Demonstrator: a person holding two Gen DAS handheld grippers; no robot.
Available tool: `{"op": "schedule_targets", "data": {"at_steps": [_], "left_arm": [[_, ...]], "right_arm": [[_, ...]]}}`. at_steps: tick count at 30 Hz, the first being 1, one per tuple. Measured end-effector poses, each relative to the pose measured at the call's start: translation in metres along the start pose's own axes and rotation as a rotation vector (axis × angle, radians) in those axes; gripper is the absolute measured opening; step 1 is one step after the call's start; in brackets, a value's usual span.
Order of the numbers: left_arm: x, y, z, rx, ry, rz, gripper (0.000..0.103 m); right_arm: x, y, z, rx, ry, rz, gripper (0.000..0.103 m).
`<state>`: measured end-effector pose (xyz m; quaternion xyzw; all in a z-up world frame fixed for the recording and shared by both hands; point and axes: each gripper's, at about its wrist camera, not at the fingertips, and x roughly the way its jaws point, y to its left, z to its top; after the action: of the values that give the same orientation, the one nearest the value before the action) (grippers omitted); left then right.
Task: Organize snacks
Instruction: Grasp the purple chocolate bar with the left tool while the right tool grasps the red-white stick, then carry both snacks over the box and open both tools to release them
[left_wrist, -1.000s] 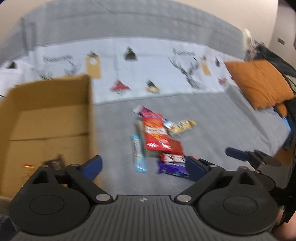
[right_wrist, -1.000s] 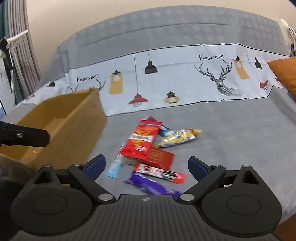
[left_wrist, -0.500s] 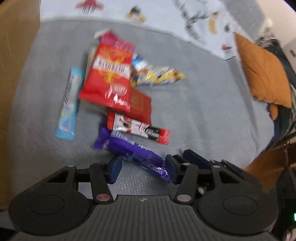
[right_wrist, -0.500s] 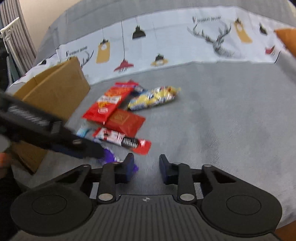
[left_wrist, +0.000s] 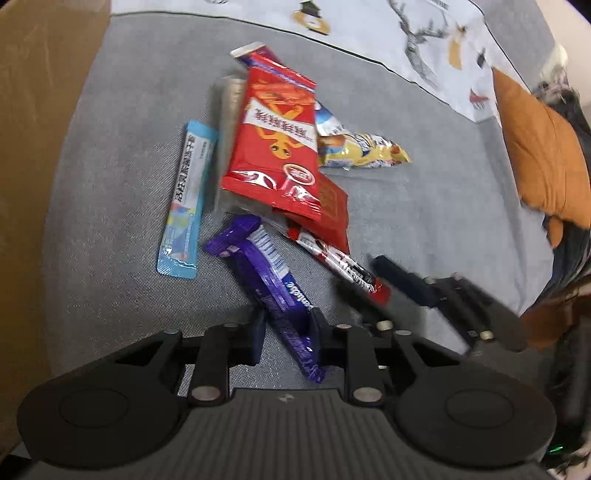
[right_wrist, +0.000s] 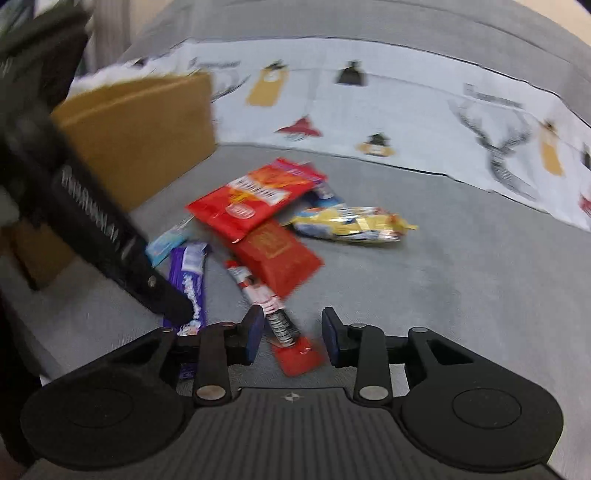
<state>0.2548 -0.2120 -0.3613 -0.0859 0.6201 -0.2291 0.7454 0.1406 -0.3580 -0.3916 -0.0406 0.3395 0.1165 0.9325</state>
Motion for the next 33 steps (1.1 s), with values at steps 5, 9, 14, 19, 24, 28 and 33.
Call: {"op": "schedule_targets", "data": {"at_steps": [5, 9, 14, 19, 24, 28, 33], "left_arm": [[0.001, -0.007, 0.0, 0.045, -0.012, 0.008, 0.02], [-0.014, -0.017, -0.016, 0.132, -0.012, 0.105, 0.015], [-0.026, -0.028, -0.035, 0.264, -0.055, 0.289, 0.014], [-0.017, -0.036, -0.029, 0.261, -0.066, 0.247, 0.018], [0.003, -0.052, -0.025, 0.322, -0.037, 0.239, 0.023], [0.005, -0.055, -0.032, 0.392, -0.076, 0.251, 0.023], [0.002, -0.051, -0.033, 0.338, -0.121, 0.247, 0.013]], "right_arm": [[-0.007, -0.009, -0.003, 0.106, -0.011, 0.004, 0.024], [-0.024, -0.011, -0.015, 0.178, -0.008, -0.073, 0.016], [-0.042, -0.014, -0.027, 0.266, 0.008, -0.118, 0.016], [-0.037, -0.023, -0.019, 0.377, -0.06, -0.03, 0.016], [-0.01, -0.026, -0.016, 0.398, -0.042, -0.012, 0.017], [-0.002, -0.015, -0.011, 0.29, -0.03, -0.042, 0.017], [-0.001, -0.009, -0.008, 0.23, -0.027, -0.054, 0.016]]}}
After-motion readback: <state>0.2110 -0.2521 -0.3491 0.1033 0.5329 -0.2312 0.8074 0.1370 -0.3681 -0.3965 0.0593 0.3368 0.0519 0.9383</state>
